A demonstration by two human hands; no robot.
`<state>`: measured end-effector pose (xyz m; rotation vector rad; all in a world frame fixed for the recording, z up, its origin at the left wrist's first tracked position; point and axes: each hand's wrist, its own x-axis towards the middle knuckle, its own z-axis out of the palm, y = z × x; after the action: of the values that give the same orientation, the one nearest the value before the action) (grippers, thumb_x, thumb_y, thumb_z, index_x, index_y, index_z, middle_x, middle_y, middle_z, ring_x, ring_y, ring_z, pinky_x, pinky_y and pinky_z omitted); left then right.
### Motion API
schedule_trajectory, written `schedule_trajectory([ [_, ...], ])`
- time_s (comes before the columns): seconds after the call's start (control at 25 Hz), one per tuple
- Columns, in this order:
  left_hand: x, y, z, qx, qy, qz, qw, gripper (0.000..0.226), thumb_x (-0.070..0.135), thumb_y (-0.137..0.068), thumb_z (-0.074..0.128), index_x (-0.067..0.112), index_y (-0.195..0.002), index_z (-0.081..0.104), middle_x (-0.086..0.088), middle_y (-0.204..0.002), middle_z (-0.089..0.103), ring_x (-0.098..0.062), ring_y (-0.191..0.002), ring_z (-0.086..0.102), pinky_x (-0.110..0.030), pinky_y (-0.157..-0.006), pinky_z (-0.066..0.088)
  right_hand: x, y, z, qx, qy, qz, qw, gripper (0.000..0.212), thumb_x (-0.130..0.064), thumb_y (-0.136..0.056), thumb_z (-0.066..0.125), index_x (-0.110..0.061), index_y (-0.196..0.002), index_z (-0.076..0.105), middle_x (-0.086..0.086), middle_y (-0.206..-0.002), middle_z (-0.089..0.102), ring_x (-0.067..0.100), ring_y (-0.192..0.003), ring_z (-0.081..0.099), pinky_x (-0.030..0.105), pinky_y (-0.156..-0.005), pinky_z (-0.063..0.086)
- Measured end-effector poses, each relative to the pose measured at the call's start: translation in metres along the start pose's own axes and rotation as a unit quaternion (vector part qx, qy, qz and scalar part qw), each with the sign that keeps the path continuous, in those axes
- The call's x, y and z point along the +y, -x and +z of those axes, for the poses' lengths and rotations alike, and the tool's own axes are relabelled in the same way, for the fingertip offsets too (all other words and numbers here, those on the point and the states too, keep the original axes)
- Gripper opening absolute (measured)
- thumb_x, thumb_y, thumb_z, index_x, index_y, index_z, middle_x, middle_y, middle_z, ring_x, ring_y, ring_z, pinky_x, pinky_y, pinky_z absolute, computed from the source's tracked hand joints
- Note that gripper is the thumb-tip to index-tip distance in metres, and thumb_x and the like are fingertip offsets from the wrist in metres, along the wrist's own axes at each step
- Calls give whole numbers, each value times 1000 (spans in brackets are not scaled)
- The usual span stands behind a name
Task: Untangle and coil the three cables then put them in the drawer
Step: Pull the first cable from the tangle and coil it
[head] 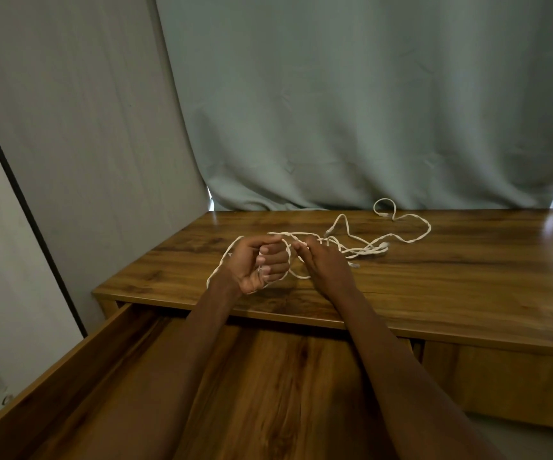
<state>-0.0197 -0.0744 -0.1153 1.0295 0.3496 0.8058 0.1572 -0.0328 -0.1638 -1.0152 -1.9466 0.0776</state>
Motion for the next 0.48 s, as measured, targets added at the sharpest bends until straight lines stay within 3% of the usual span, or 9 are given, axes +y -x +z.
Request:
schedule_trajectory([
  [0.12,-9,-16,11,3,93,158,983,40,19,-96,37,17,-57,46,3,-46,42,-13,-46,42,-26,-47,30,1,-1,4,-18,-2,0,1000,41,-49,-107,32,-17,-109,58,12,-93,72,33,-86,65,35,-65,35],
  [0.24,-8,-31,25,114,135,298,938,36,20,-94,41,17,-60,49,2,-53,43,-15,-53,45,-28,-55,38,4,-1,7,-25,3,-13,1000,35,-40,-108,34,-18,-121,59,13,-98,73,34,-90,66,36,-67,40],
  [0.36,-5,-42,37,222,166,375,885,37,19,-96,43,15,-61,53,-1,-55,51,-19,-59,56,-31,-65,45,6,-1,7,-10,-2,-27,1000,25,-33,-106,42,-19,-116,61,12,-95,73,33,-86,66,38,-67,43],
  [0.48,1,-51,43,240,209,425,847,33,16,-98,41,11,-67,52,-5,-64,58,-23,-65,62,-33,-72,50,7,0,8,22,-13,-45,999,16,-26,-104,49,-21,-106,64,6,-85,72,28,-77,65,36,-64,41],
])
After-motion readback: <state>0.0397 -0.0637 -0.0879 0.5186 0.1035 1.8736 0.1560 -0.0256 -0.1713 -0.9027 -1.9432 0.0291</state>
